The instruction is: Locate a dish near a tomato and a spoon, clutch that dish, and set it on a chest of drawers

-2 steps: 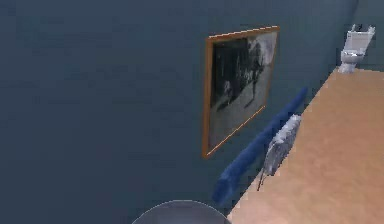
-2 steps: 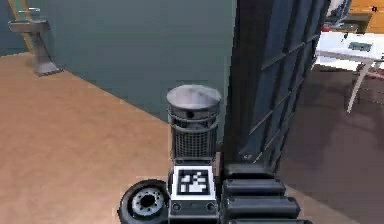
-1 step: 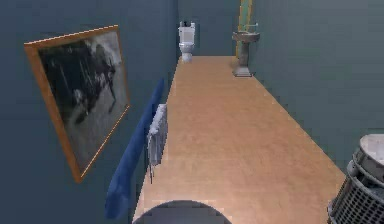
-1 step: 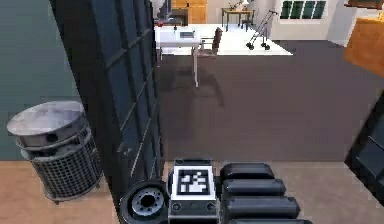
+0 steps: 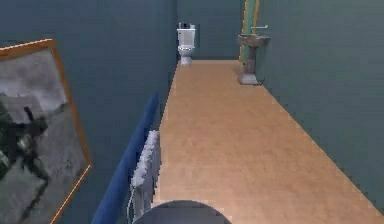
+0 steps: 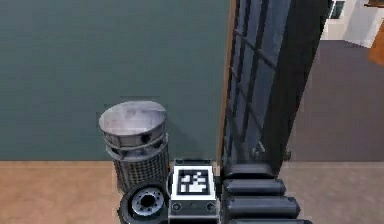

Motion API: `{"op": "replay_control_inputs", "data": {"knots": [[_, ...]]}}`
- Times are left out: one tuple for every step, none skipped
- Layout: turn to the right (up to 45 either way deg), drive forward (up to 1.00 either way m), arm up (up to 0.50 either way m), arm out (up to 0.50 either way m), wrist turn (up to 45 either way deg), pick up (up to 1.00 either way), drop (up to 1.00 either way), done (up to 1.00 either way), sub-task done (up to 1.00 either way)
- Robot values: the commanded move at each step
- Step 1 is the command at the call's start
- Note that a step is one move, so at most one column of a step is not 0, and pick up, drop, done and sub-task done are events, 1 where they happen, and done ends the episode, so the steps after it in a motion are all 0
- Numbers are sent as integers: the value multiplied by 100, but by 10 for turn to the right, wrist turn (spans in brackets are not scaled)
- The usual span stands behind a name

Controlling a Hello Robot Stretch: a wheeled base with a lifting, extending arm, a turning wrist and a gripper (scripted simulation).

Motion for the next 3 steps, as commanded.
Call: {"op": "replay_control_inputs", "data": {"knots": [[60,0,0,0,0,0,0,0,0],[0,100,0,0,0,0,0,0,0],[0,100,0,0,0,0,0,0,0]]}}
